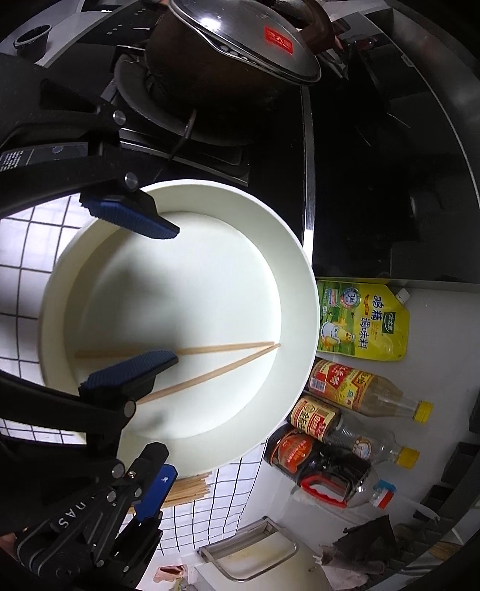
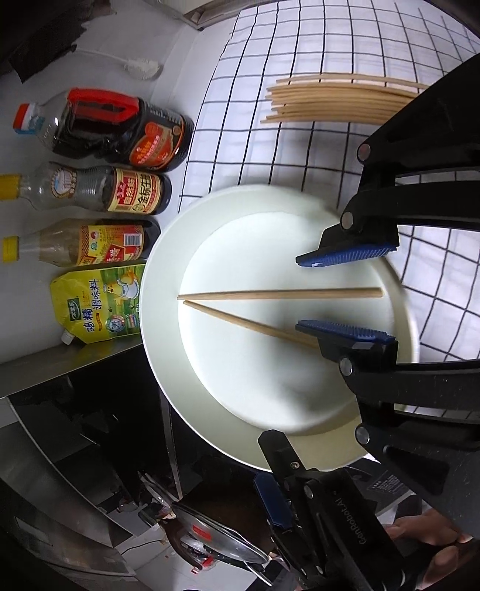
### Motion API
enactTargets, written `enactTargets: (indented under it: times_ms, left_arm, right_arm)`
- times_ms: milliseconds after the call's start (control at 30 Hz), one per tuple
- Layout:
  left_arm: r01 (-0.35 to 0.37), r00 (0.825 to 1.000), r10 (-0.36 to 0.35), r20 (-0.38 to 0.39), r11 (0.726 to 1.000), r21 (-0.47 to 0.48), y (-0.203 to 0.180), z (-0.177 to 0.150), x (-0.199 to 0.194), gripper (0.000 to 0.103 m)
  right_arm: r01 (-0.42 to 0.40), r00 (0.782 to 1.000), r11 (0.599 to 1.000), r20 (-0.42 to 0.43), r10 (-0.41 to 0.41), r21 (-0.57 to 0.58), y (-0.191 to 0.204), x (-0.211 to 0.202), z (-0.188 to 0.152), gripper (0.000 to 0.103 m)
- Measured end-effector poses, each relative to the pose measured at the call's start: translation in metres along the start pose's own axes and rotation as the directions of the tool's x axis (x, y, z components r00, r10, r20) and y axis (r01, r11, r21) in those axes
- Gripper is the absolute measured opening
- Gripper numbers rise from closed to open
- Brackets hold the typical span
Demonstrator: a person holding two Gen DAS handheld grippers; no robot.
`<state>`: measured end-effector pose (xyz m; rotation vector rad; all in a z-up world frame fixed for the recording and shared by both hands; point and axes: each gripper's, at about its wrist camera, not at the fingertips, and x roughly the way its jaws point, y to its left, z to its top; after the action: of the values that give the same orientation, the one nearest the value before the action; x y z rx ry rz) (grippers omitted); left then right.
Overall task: Organize utensils
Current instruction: 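Open the right tool to drop its chopstick while the left tool releases its own, then move both open tools back over the chopsticks on the mat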
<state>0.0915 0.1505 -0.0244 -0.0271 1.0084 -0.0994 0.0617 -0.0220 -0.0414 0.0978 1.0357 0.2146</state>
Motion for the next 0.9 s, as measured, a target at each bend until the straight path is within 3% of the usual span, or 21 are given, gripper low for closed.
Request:
enactTargets:
  times_ms: [400, 900]
  left_arm:
    - [0.023, 1.000, -0.023, 0.001, 0.999, 0.039, -0.042, -0.019, -0.018, 0.065]
    - [0.067, 0.998, -0.065, -0.027, 0.991, 0.118, -0.118, -0.036, -0.018, 0.070]
  right_arm:
    - [0.021, 1.000, 0.999, 0.019, -0.021, 0.029, -0.033, -0.033, -0.026, 0.033]
    - [0.099, 0.994, 0.987, 0.024, -0.103, 0.130, -0.126, -0.066, -0.060, 0.038]
